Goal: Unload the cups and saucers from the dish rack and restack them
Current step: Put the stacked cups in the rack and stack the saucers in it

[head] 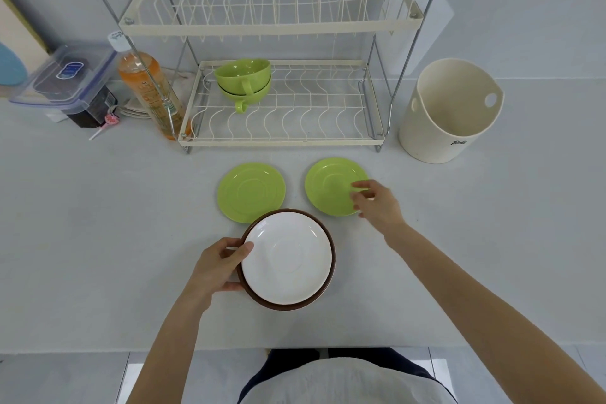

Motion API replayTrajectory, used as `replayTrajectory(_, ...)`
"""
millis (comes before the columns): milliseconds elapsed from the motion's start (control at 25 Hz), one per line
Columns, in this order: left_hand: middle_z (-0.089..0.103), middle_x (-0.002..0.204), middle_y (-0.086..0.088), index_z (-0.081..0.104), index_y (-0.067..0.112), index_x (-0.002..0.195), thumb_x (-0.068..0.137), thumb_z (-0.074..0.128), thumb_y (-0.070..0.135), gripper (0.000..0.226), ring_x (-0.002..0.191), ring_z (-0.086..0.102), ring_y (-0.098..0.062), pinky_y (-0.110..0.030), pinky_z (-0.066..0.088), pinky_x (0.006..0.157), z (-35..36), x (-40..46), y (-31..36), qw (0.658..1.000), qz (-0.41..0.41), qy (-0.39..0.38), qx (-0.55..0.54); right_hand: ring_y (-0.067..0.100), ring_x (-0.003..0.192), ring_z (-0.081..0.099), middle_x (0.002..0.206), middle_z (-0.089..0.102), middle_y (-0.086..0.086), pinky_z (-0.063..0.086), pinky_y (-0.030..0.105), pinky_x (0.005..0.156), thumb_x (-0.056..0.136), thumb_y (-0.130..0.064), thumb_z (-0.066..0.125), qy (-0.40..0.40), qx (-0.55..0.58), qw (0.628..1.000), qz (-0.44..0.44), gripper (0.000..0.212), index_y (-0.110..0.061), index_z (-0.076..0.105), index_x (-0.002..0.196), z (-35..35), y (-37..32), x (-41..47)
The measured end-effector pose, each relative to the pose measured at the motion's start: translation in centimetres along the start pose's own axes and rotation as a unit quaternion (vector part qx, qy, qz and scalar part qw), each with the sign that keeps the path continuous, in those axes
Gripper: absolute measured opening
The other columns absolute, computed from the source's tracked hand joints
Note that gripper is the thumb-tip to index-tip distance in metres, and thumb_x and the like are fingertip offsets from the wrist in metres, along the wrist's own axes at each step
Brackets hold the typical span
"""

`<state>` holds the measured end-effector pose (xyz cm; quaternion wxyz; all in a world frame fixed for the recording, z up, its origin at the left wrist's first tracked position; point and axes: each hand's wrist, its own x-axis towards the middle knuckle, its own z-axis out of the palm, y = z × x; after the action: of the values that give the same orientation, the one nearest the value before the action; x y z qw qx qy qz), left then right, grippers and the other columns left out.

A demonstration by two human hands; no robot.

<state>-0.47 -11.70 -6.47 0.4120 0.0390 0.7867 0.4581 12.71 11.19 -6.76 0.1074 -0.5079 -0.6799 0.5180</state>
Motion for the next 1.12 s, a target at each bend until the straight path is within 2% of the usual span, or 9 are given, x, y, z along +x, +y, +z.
replayTrajectory(80,0.059,0.089,0.001,0.054,0.016,0.103,0.084,0.06,0.027,0.023,0.079,0.057,-0.007,-0.02,0.053,0.042,0.1,0.0,0.0,1.0,-0.001,0.001,-0.005,0.028,0.097,0.057,0.109,0.06,0.013,0.047,0.041,0.094,0.086,-0.023,0.057,0.028,-0.052,0.997,0.039,0.04,-0.011,0.05,0.124,-1.3,0.6,1.4)
replayTrajectory(200,0.058,0.089,0.001,0.054,0.017,0.103,0.084,0.06,0.028,0.023,0.079,0.056,-0.007,-0.021,0.053,0.044,0.2,0.0,-0.1,1.0,0.001,0.005,-0.003,0.033,0.11,0.058,0.123,0.06,0.014,0.046,0.041,0.098,0.085,-0.025,0.059,-0.003,-0.087,0.993,0.082,0.05,-0.007,0.043,0.13,-1.5,0.7,2.3)
replayTrajectory(360,0.058,0.088,0.001,0.053,0.018,0.102,0.084,0.06,0.027,0.021,0.079,0.056,-0.007,-0.02,0.053,0.044,0.2,-0.1,-0.1,1.0,0.003,0.008,-0.007,0.034,0.09,0.065,0.108,0.063,0.017,0.054,0.042,0.089,0.083,-0.013,0.06,0.003,-0.071,0.991,0.114,0.039,-0.002,0.052,0.12,-1.1,0.2,3.3)
replayTrajectory(440,0.058,0.088,0.001,0.054,0.017,0.102,0.084,0.06,0.028,0.022,0.079,0.056,-0.008,-0.021,0.053,0.045,0.2,-0.1,-0.2,1.0,0.002,0.009,-0.008,0.028,0.076,0.063,0.107,0.062,0.017,0.058,0.033,0.074,0.084,-0.003,0.056,-0.01,0.024,0.988,0.149,0.034,0.001,0.055,0.118,-1.2,0.0,3.2)
replayTrajectory(560,0.058,0.088,0.001,0.055,0.018,0.102,0.084,0.061,0.028,0.022,0.081,0.057,-0.012,-0.023,0.054,0.048,0.3,0.0,-0.3,1.0,0.003,0.019,-0.007,0.025,0.083,0.059,0.119,0.06,0.021,0.056,0.027,0.07,0.087,0.002,0.052,-0.033,0.181,0.97,0.161,0.034,0.002,0.053,0.121,-1.7,-0.3,2.4)
replayTrajectory(640,0.058,0.087,0.001,0.055,0.018,0.101,0.083,0.061,0.029,0.021,0.08,0.056,-0.011,-0.022,0.054,0.047,0.3,0.0,-0.4,1.0,0.004,0.024,-0.007,0.021,0.073,0.06,0.11,0.059,0.018,0.054,0.026,0.074,0.089,0.001,0.049,-0.033,0.215,0.965,0.15,0.034,0.002,0.053,0.123,-2.1,-0.7,1.5)
replayTrajectory(800,0.057,0.087,0.001,0.054,0.018,0.101,0.084,0.06,0.029,0.022,0.078,0.056,-0.008,-0.022,0.053,0.048,0.3,0.0,-0.3,1.0,0.005,0.021,-0.003,0.017,0.072,0.06,0.101,0.061,0.009,0.055,0.014,0.056,0.089,0.0,0.05,-0.075,0.285,0.946,0.135,0.034,0.0,0.055,0.122,-2.9,-1.2,-0.1)
replayTrajectory(880,0.057,0.087,0.001,0.054,0.018,0.102,0.084,0.06,0.03,0.022,0.081,0.057,-0.013,-0.024,0.052,0.051,0.4,-0.1,-0.4,1.0,0.006,0.022,-0.006,0.017,0.075,0.061,0.093,0.063,0.003,0.056,0.013,0.06,0.089,-0.002,0.051,-0.122,0.28,0.944,0.128,0.034,-0.001,0.055,0.122,-3.1,-1.4,-1.0)
replayTrajectory(1120,0.057,0.089,-0.002,0.055,0.018,0.101,0.085,0.058,0.032,0.021,0.091,0.056,-0.02,-0.025,0.052,0.053,0.5,-0.2,-0.7,0.999,0.01,0.034,-0.009,0.011,0.075,0.062,0.095,0.065,0.004,0.055,0.009,0.061,0.09,-0.008,0.053,-0.225,0.161,0.956,0.095,0.029,-0.009,0.061,0.117,-1.5,-1.4,-4.0)
